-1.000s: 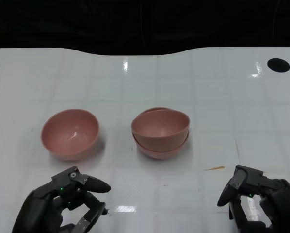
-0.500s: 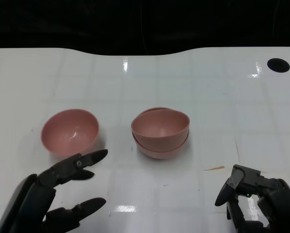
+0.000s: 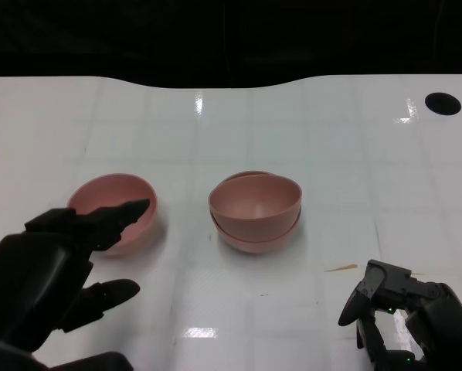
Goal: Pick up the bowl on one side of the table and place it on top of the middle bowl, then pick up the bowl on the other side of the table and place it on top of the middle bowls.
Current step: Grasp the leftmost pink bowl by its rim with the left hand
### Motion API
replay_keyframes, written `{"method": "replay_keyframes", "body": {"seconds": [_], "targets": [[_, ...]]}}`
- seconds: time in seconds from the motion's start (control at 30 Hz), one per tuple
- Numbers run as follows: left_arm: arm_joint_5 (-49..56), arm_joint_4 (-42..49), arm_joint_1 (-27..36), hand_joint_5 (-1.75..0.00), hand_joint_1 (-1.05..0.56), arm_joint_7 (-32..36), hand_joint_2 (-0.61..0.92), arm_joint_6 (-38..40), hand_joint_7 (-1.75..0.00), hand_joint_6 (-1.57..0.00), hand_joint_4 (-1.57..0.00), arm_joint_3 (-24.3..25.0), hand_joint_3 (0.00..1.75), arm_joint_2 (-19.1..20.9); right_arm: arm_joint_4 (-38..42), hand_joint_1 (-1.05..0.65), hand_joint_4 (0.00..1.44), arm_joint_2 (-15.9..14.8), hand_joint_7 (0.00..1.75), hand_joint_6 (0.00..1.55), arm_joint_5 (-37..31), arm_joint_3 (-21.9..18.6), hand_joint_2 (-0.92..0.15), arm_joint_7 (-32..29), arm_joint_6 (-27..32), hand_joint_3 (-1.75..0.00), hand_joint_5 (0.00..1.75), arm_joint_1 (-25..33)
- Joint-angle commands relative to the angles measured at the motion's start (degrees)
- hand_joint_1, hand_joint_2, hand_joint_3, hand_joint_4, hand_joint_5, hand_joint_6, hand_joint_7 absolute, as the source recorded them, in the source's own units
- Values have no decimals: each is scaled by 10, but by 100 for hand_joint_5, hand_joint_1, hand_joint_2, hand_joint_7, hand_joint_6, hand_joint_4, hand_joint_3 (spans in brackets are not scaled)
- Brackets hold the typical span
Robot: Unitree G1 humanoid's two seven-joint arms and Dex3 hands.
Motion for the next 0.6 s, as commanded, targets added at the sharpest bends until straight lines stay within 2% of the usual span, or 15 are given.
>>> {"method": "replay_keyframes", "body": {"seconds": [0.03,0.23,0.6], "targets": [[38,19,-27,-38,-43,22,91,12,0,-47,-42,-10,2,20,-8,-18,86,-3,151,78,2,-9,-40,0,4,-138,175,3],[80,50,-72,-35,-43,28,88,48,0,-46,-41,-31,0,30,-8,-18,85,-1,151,77,-7,-9,-39,-6,6,-140,175,4],[132,111,-168,-28,-48,-72,89,160,0,-41,-39,-94,0,61,-9,-18,85,7,152,77,-3,-6,-40,-5,17,-140,175,-1]]}}
